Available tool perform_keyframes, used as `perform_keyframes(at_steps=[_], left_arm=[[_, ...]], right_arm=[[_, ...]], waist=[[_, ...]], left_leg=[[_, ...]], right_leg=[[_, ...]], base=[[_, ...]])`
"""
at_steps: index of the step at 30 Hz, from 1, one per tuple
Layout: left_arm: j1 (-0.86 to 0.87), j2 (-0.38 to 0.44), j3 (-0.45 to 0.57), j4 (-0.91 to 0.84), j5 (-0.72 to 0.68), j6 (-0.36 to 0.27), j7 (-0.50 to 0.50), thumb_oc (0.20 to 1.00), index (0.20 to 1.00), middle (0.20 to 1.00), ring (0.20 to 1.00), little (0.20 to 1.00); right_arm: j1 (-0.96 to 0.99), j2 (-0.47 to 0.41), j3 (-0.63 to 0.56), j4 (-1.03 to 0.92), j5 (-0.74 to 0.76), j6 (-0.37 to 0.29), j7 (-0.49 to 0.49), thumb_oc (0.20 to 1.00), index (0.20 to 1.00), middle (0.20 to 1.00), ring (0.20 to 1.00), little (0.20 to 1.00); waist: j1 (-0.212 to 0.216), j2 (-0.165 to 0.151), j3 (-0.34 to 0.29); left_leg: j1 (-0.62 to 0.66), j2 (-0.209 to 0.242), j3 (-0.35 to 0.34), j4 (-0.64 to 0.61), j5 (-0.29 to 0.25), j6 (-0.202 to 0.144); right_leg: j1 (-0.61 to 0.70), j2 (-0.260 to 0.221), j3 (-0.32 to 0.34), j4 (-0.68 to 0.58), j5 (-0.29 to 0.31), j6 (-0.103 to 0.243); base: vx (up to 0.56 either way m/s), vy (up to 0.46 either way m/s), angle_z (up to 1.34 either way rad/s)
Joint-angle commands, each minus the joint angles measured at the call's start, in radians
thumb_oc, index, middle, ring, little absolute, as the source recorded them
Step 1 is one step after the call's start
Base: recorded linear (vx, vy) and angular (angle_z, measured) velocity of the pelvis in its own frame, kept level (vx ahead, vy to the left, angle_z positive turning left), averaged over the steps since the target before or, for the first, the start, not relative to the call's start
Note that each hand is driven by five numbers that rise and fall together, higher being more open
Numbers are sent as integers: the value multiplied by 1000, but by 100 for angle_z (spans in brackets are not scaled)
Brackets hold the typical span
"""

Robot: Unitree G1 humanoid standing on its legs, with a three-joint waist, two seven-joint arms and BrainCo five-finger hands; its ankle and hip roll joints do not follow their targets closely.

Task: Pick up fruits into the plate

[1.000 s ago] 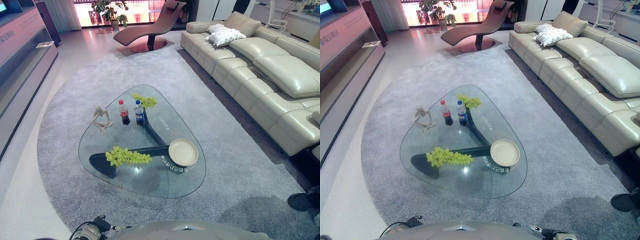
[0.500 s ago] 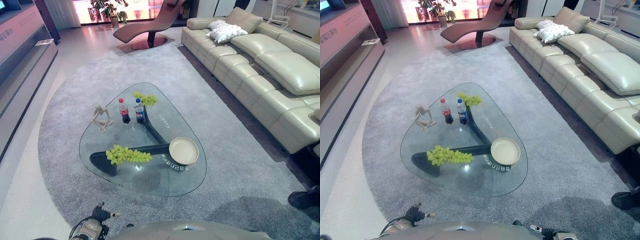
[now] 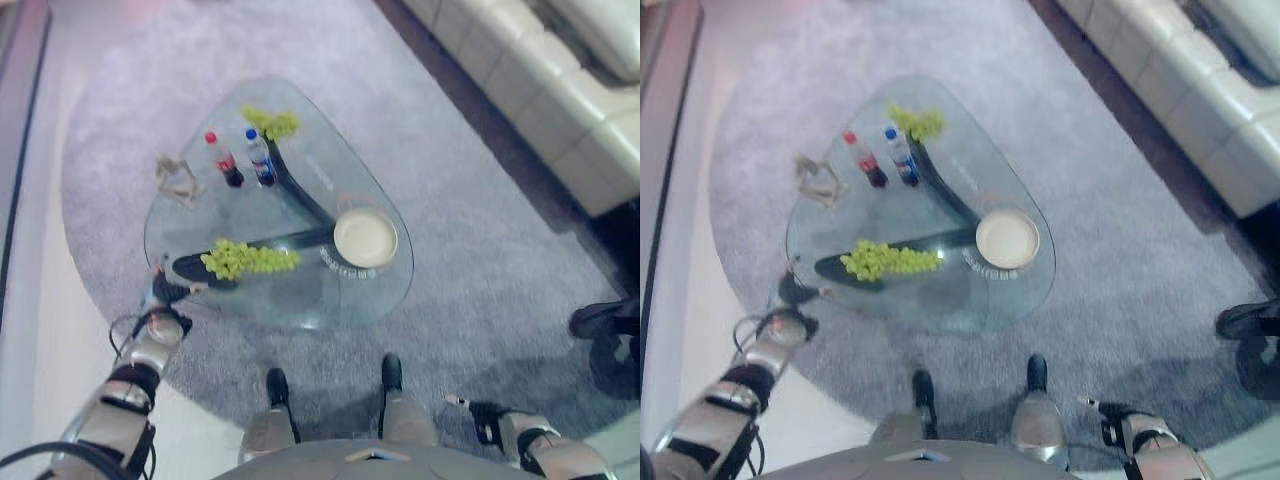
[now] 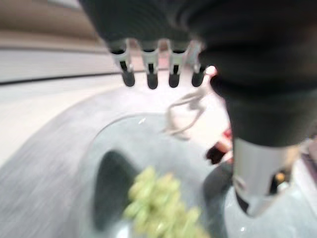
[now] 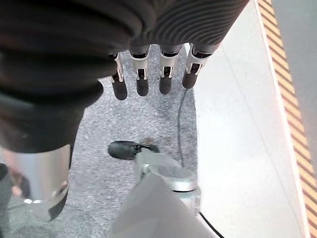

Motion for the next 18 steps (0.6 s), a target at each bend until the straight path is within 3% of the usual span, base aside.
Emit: perform_keyframes(at_steps=[1,7,11,18], left_arm=[[-146,100,-15,-4,156,-1,75,1000,1000,1000,1000,1000],[-305,181,-110,33,306,7,106,1000,1000,1000,1000,1000],[-443,241,-199,97,417,46,137,1000,1000,1000,1000,1000],[-560,245,-279,174,454,81,124,1000,1000,1000,1000,1000]], right_arm=[[-45,-31,34,6,27,-13,-12,1000,1000,1000,1000,1000],[-102,-70,51,-3,47,-39,10,1000,1000,1000,1000,1000],[-167,-95,79,-32,66,-43,18,1000,1000,1000,1000,1000],[-211,-112,107,-57,90,-29,1,1000,1000,1000,1000,1000]], waist=[[-10,-7,91],[-19,-4,160],[-36,-5,216],[-53,-22,240]], left_leg=[[-33,-71,-30,47,-122,56],[-92,-80,-26,45,-100,48],[-160,-86,-11,80,-93,42],[-271,-106,-11,168,-107,47]], right_leg=[[-7,48,11,119,-157,-28],[-75,42,3,134,-138,-24],[-156,39,-4,176,-131,-25],[-263,42,4,228,-128,-32]], base=[[-131,-12,0],[-102,14,0],[-83,39,0],[-27,14,-2]])
